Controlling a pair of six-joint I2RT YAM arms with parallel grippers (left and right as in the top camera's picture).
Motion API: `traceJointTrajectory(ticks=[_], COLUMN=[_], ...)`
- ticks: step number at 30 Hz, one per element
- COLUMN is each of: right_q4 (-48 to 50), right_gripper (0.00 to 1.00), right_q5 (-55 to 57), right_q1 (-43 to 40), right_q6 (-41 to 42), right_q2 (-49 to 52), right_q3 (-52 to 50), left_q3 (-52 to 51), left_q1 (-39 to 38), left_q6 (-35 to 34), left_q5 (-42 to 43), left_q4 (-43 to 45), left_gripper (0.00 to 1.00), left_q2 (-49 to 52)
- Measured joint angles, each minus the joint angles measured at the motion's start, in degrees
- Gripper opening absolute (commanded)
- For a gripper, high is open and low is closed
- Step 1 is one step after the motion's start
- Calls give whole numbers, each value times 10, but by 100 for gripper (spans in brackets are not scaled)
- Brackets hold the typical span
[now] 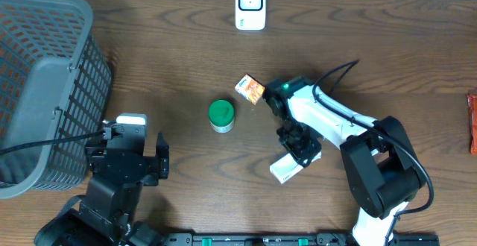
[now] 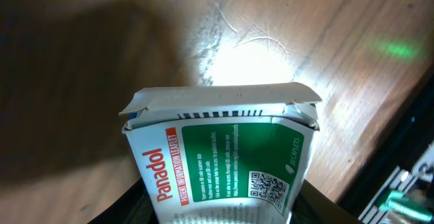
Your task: Scan the item barcode
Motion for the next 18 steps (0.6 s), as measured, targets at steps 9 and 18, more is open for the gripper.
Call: traceJointTrajectory(ticks=[9, 18], right_q4=[-71, -114], right_gripper=[46, 48], right_q5=[24, 31], right_q1=[0, 0], right_q6=[73, 100], right_q2=[0, 0], right_q3=[61, 64], left_q3=[0, 0], left_q1=[0, 0], left_q6=[0, 0], left_q5=[0, 0], left_q4=[0, 0], left_gripper=[88, 88], left_q2=[0, 0])
